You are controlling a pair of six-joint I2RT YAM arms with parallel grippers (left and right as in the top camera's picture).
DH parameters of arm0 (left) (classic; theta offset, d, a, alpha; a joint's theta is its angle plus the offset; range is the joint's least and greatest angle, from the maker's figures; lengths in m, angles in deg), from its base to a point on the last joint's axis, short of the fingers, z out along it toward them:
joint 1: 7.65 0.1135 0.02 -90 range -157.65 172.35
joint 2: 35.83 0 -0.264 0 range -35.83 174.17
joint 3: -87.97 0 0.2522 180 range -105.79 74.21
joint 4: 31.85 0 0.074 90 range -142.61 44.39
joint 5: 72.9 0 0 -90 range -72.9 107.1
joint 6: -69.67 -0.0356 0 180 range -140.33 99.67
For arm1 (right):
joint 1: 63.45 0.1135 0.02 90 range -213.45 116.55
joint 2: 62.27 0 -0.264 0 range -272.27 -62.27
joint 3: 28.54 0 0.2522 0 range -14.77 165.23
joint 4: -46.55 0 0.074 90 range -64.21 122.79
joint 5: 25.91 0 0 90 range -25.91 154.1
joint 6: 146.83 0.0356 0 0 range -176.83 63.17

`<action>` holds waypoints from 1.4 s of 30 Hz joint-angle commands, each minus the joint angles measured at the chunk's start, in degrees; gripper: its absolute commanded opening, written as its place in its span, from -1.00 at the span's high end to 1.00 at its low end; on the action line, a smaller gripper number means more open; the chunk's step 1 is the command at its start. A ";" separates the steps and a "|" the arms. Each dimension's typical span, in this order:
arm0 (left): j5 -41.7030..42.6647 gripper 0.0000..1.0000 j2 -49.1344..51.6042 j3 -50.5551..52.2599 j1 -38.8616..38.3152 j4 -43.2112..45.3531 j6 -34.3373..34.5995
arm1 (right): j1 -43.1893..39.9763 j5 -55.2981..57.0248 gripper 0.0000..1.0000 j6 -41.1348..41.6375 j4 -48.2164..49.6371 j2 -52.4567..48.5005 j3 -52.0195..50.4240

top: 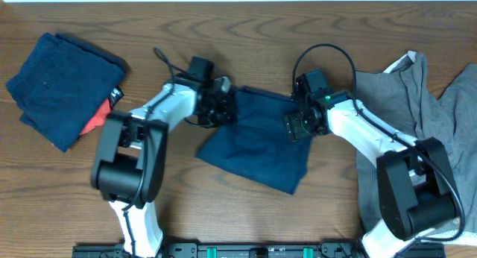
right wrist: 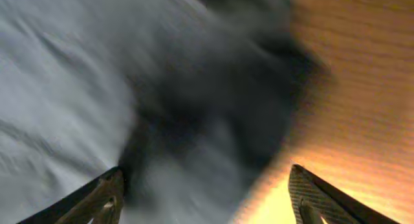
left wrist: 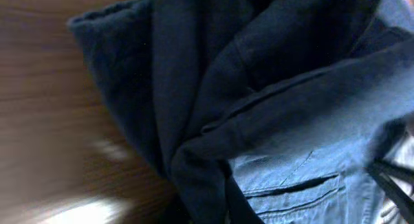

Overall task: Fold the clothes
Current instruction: 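Carry the folded navy shorts left with the left gripper onto the navy stack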

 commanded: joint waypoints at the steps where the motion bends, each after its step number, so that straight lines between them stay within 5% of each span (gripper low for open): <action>1: -8.63 0.88 -6.71 -2.51 7.56 -1.70 -1.51 | -1.70 0.50 -0.61 -0.42 -1.16 5.29 1.84; 12: -17.35 0.88 -25.83 -7.65 33.42 5.73 -1.49 | -3.28 0.46 -0.65 -0.39 -2.73 12.72 1.84; 20: -17.35 0.79 -25.94 -7.58 48.17 8.04 -1.44 | -3.19 0.42 -0.64 -0.39 -3.06 12.70 1.84; 23: -17.35 0.40 -24.13 -7.48 51.15 6.73 -1.44 | -3.19 0.44 -0.65 -0.39 -3.39 12.70 1.84; 27: -17.35 0.20 -22.08 -6.97 53.46 6.29 -1.44 | -3.19 0.46 -0.64 -0.39 -4.35 12.70 1.84; 29: -17.33 -0.57 -21.20 -6.97 53.96 6.12 -1.25 | -3.19 0.46 -0.65 -0.39 -4.85 12.70 1.84; 30: -17.33 -0.66 -20.92 -6.97 54.03 6.12 -1.22 | -3.19 0.46 -0.65 -0.39 -4.90 12.70 1.84; 42: -10.16 -0.82 -20.83 -6.97 46.97 6.34 1.03 | -3.23 -1.77 -0.76 -0.33 -3.41 12.70 1.84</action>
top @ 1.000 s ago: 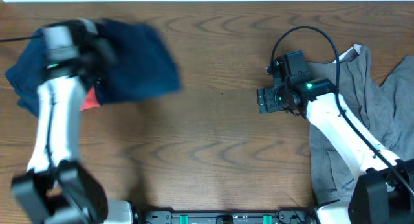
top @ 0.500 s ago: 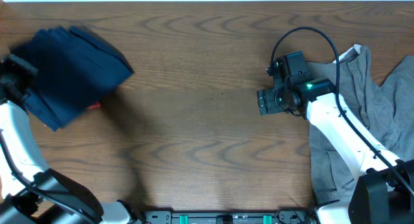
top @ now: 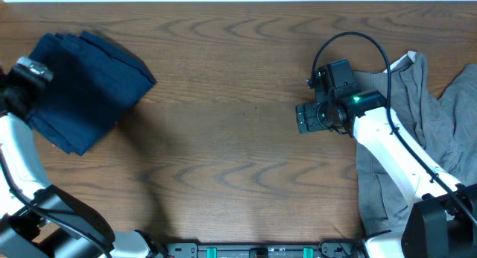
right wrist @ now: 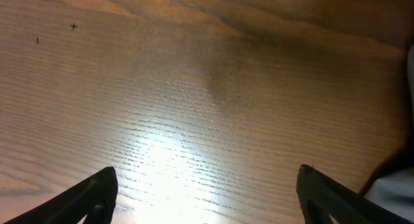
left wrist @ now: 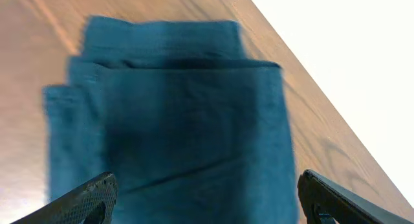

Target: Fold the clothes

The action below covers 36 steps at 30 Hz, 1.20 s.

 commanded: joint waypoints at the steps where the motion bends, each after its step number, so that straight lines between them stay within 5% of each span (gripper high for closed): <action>1: 2.84 -0.84 0.13 -0.22 -6.27 -0.02 -1.36 | -0.07 -2.78 -0.76 -0.33 0.96 0.61 1.01; 9: -5.46 -0.96 1.44 -0.22 -28.00 -4.63 -7.21 | -1.09 -3.96 -0.84 2.43 4.46 0.61 1.01; 15: -12.22 -0.96 3.78 -0.22 -40.46 -19.17 -8.35 | -6.95 -3.98 -0.98 2.40 4.17 0.61 1.01; 27: -12.22 -0.96 3.30 0.04 -42.73 -54.27 -8.17 | -18.86 -5.27 -0.98 2.40 -19.23 0.63 0.96; 32: -12.20 -0.96 -2.64 2.95 -42.73 -54.51 -7.93 | -18.71 -5.20 -0.98 1.90 -23.45 2.60 -0.63; 36: -12.20 -0.96 -14.21 9.11 -42.73 -48.72 -6.88 | -18.71 -5.29 -0.99 3.43 -16.41 10.40 -7.39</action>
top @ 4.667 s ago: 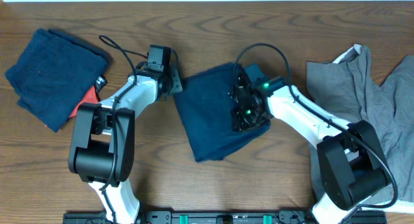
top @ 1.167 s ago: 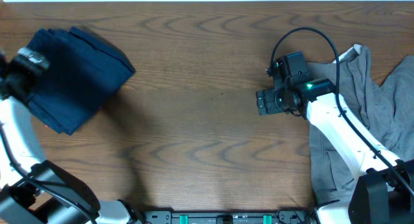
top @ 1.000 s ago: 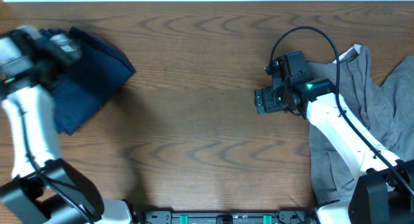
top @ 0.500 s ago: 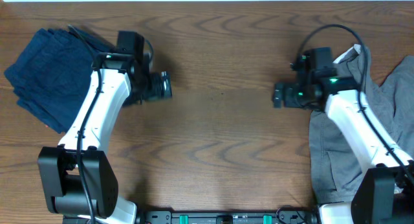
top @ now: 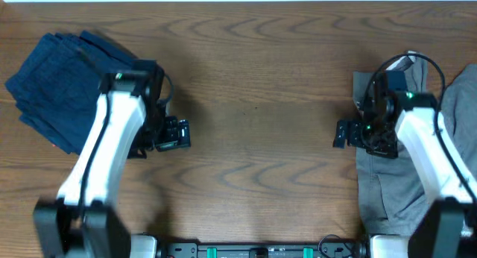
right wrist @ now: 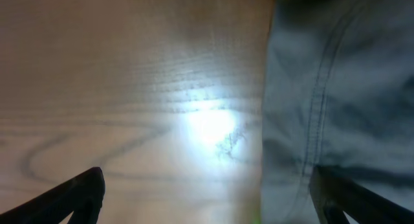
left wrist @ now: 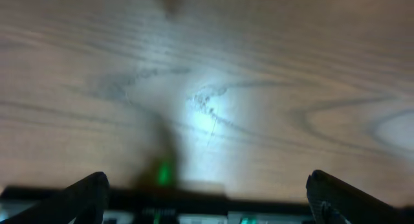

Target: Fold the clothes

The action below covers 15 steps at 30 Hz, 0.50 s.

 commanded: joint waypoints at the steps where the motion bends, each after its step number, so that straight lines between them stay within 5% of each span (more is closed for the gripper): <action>1: -0.70 -0.96 -12.76 5.53 0.24 3.85 0.92 | -0.09 -0.46 -0.99 2.51 4.90 9.22 -6.19; 7: -3.65 -0.96 -37.22 17.33 -1.05 12.17 5.42 | 2.95 1.99 -0.99 3.34 18.62 34.21 -20.37; 15: -4.79 -0.96 -59.06 24.46 -1.16 20.63 5.51 | 3.32 8.81 -0.98 3.32 19.93 59.12 -25.94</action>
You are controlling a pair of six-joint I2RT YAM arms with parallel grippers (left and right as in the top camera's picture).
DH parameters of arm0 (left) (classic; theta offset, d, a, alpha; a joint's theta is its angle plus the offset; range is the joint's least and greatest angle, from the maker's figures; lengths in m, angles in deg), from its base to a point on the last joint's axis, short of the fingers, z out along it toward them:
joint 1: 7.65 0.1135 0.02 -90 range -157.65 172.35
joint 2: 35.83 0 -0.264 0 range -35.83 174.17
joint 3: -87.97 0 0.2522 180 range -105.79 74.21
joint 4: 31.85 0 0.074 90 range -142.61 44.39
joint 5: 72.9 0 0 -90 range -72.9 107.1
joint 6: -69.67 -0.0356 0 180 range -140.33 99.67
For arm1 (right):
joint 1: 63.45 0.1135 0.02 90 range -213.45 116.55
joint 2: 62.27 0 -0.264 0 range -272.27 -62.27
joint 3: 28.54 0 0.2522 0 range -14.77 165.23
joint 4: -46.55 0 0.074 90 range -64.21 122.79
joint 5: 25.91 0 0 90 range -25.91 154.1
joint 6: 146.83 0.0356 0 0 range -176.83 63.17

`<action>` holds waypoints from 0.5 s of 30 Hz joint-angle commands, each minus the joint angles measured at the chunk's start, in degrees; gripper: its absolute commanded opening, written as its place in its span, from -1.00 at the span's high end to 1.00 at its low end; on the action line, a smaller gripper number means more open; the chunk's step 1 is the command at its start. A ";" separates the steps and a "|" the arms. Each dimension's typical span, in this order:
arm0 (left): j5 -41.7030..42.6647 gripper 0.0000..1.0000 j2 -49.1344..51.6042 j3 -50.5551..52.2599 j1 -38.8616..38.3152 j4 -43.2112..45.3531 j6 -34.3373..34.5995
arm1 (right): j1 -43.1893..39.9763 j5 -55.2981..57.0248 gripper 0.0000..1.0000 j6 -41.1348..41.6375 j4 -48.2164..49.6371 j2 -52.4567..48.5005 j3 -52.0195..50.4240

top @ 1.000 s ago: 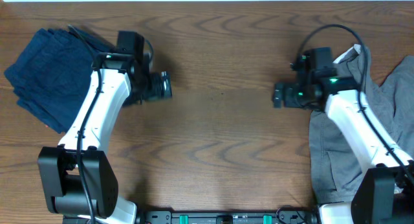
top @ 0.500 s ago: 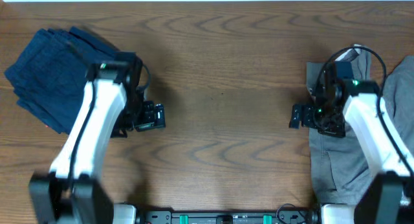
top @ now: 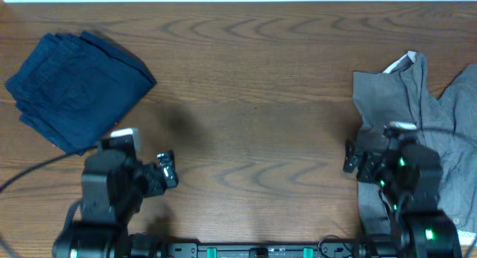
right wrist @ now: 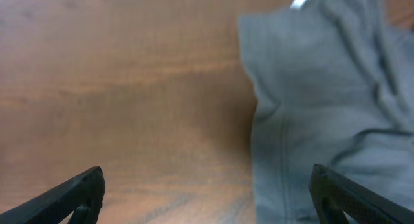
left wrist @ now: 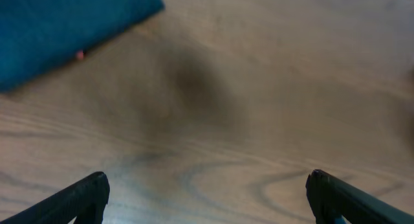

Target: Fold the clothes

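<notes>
A folded stack of navy clothes (top: 74, 86) lies at the far left of the table, and its corner (left wrist: 65, 26) shows in the left wrist view. A crumpled grey garment (top: 417, 101) lies unfolded at the right edge, also seen from the right wrist (right wrist: 323, 107). My left gripper (top: 165, 171) hangs open over bare wood near the front, right of the stack, with nothing between its fingers (left wrist: 77, 198). My right gripper (top: 350, 157) is open and empty too, just left of the grey garment's edge, one of its fingers (right wrist: 356, 198) over the cloth.
The wooden table (top: 253, 109) stretches between the two garments. Both arm bases and a black rail (top: 253, 250) sit along the front edge. A small red speck (left wrist: 79, 54) shows under the navy stack's edge.
Both arms have drawn back toward the front edge and sit higher above the table. The left gripper is farther from the navy stack. Both grippers are still open. Neither garment has moved.
Both grippers were at a navy garment lying in the table's middle, with a navy and red stack at the left. Then that garment lay on the stack, the left gripper open over it. After that both arms stood open beside their garments, and now are pulled back.
</notes>
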 commanded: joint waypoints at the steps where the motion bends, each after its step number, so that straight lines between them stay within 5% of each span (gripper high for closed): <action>1: -1.40 -0.96 -4.61 0.57 -0.24 0.48 0.76 | 0.35 2.89 -0.98 0.81 -0.63 5.92 -0.85; 15: -1.40 -0.96 -7.37 0.57 -0.24 0.13 0.79 | 0.35 2.89 -0.99 0.81 -6.88 9.09 -0.85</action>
